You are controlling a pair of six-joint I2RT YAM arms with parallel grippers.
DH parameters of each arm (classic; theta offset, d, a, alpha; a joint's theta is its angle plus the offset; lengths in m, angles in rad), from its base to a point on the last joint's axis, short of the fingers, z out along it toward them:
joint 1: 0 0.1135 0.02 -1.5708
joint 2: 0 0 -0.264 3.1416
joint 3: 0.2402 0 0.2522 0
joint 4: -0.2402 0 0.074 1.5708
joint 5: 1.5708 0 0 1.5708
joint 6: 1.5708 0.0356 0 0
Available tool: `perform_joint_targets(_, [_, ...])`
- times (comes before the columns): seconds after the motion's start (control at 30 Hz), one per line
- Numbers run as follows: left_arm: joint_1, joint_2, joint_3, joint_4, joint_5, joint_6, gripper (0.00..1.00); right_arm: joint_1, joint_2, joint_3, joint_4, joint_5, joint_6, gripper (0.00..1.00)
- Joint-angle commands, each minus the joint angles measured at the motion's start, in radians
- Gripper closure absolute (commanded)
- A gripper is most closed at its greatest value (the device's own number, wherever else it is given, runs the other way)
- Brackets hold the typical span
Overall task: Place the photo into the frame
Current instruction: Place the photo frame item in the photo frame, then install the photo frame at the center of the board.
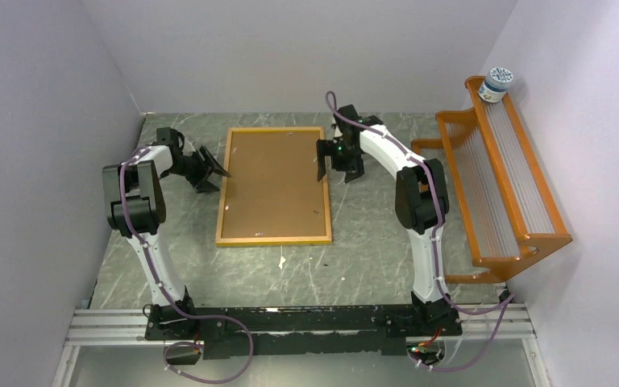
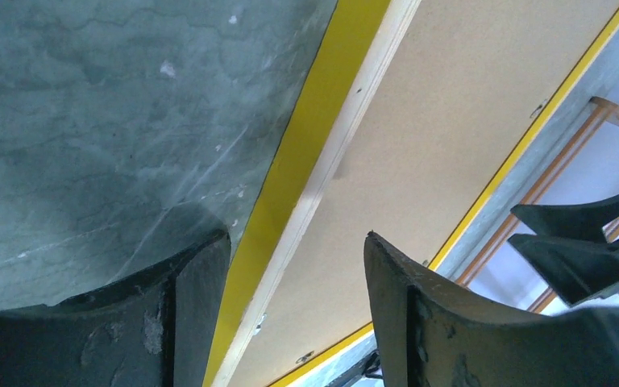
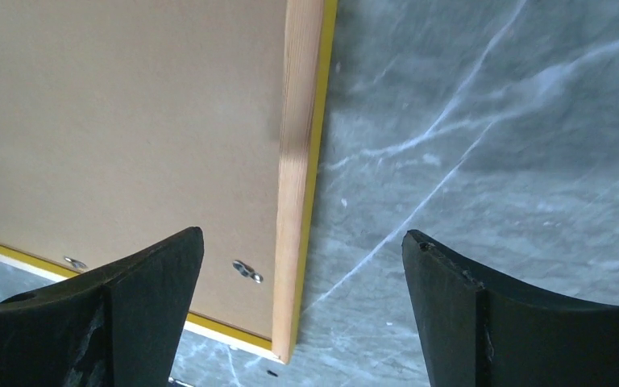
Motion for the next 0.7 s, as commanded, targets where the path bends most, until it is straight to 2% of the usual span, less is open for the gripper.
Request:
perform_joint_targets(0.0, [-0.014, -0.068, -0.027, -0.060, -0.064, 0.051, 0.33, 0.059, -0.091, -0.097, 0.046, 0.058, -0.054, 0.04])
perform_joint_targets(0.27, [-0.030, -0.088, -0.071, -0.085, -0.111, 0.062, 0.35, 0.153, -0.150, -0.235, 0.039, 0.050, -0.131, 0.05])
perform_joint_targets(0.37, [-0.032, -0.089, -0.084, -0.078, -0.113, 0.059, 0.35, 0.181, -0.152, -0.257, 0.042, 0.109, -0.129, 0.05])
perform_joint_targets(0.67, [-0.032, -0.080, -0.088, -0.081, -0.115, 0.058, 0.37, 0.205, -0.110, -0.242, 0.012, 0.226, -0.130, 0.18])
